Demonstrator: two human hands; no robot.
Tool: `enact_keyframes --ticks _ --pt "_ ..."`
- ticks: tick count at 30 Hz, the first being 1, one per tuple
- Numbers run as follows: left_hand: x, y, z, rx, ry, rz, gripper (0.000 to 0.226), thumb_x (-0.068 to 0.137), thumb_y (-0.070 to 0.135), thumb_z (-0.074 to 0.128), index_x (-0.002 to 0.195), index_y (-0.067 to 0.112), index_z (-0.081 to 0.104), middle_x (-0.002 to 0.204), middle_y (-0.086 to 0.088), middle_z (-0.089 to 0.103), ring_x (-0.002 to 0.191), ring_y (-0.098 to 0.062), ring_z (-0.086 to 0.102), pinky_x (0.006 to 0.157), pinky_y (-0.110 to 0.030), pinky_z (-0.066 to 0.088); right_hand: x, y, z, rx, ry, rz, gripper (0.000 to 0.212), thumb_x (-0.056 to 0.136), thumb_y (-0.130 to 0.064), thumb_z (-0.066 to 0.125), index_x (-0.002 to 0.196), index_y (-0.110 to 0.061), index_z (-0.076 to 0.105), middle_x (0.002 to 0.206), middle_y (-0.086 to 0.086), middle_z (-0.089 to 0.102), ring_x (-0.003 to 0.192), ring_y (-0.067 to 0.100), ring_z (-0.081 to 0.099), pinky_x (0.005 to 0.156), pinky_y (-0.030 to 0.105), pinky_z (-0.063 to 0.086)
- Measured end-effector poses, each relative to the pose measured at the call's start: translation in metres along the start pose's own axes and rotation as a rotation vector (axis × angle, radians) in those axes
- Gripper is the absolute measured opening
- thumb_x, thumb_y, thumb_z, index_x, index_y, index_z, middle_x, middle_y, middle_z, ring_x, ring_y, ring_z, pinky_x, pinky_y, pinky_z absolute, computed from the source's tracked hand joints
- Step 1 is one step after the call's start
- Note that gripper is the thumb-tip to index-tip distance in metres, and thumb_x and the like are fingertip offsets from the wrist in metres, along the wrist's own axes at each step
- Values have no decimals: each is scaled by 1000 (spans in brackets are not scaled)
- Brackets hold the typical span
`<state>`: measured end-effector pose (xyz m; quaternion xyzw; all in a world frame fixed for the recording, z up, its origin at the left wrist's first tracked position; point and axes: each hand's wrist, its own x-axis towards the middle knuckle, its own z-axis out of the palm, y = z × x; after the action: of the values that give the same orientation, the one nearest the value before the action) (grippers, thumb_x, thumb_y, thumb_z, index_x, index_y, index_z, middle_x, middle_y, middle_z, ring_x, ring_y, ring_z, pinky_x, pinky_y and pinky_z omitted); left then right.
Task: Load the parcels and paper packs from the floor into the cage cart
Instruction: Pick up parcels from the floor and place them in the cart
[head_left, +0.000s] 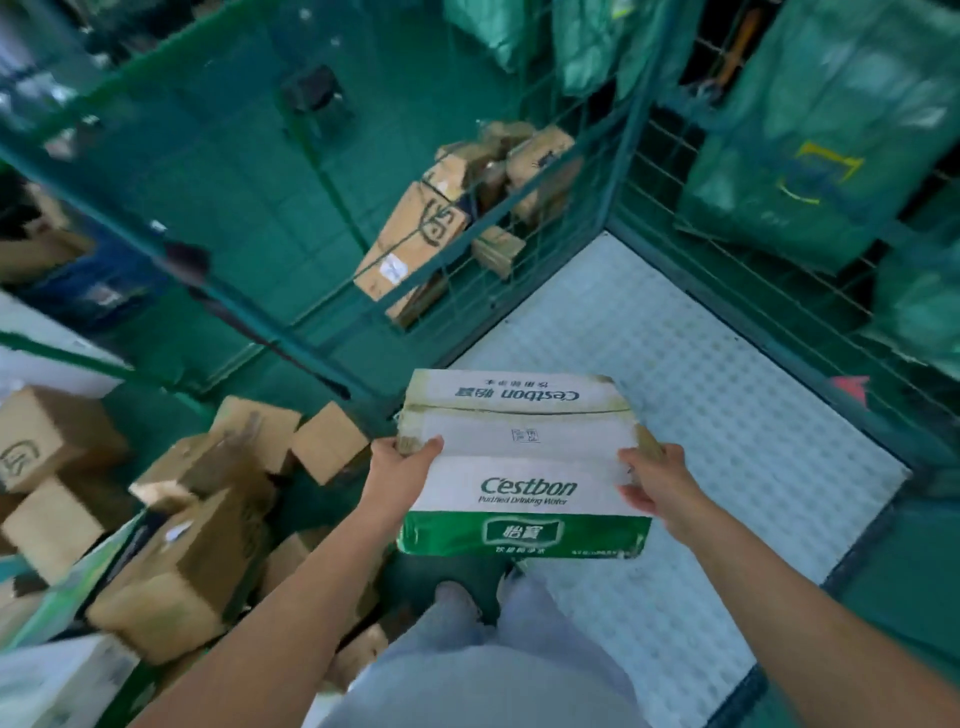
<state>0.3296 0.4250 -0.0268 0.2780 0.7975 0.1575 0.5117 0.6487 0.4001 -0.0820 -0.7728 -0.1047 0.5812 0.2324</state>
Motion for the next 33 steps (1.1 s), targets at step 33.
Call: enact_keyframes --ticks 33 --pt "382 86 253 -284 -468 -659 34 96 34 72 118 12 60 127 -14 64 121 -30 62 110 -46 48 417 -198 11 -332 228 -272 70 95 -6 48 156 -33 29 146 1 29 89 19 54 63 27 47"
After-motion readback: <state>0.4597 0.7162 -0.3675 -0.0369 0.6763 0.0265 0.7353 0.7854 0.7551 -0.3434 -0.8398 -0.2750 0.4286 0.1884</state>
